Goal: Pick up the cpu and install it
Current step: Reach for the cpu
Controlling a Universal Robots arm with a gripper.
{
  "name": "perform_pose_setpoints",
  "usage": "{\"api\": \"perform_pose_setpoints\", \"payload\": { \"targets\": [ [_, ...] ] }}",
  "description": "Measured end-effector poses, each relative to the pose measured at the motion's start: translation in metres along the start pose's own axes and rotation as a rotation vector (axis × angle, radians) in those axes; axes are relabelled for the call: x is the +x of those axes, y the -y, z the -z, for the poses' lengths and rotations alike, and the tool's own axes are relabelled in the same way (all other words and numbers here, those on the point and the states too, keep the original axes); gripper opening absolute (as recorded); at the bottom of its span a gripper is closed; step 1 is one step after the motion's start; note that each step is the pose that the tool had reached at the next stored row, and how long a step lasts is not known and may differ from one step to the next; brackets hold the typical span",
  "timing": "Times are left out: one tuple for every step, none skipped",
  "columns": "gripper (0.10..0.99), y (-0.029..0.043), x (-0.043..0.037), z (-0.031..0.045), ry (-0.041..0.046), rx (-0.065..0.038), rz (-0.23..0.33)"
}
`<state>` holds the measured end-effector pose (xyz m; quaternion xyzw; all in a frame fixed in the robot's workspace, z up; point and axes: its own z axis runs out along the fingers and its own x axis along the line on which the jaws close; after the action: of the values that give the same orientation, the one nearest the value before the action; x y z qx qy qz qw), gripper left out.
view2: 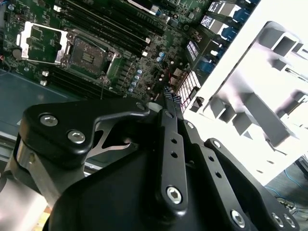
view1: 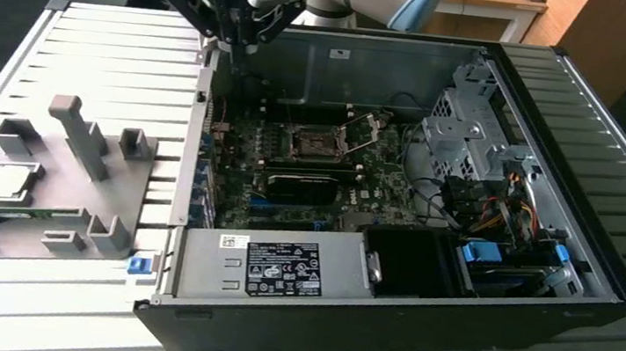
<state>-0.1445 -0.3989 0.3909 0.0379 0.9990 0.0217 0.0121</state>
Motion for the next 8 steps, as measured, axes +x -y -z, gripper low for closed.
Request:
{"api": "perform_pose_setpoints", "payload": {
  "targets": [
    [0.106,0.0,0.0003,-0.0001,-0.0003,0.0,0.0],
    [0.106,0.0001,0.0006,-0.0001,-0.0008,0.0,0.0],
    [0.106,0.0001,0.0009,-0.0002,-0.0013,0.0,0.0],
    [0.106,0.0001,0.0011,-0.0004,-0.0017,0.0,0.0],
    [0.106,0.0001,0.0014,-0.0005,-0.0021,0.0,0.0],
    [0.106,0.0002,0.0017,-0.0006,-0.0023,0.0,0.0],
    [0.106,0.0002,0.0023,-0.0008,-0.0024,0.0,0.0],
    [0.106,0.0003,0.003,-0.0009,-0.0024,0.0,0.0]
  ]
}}
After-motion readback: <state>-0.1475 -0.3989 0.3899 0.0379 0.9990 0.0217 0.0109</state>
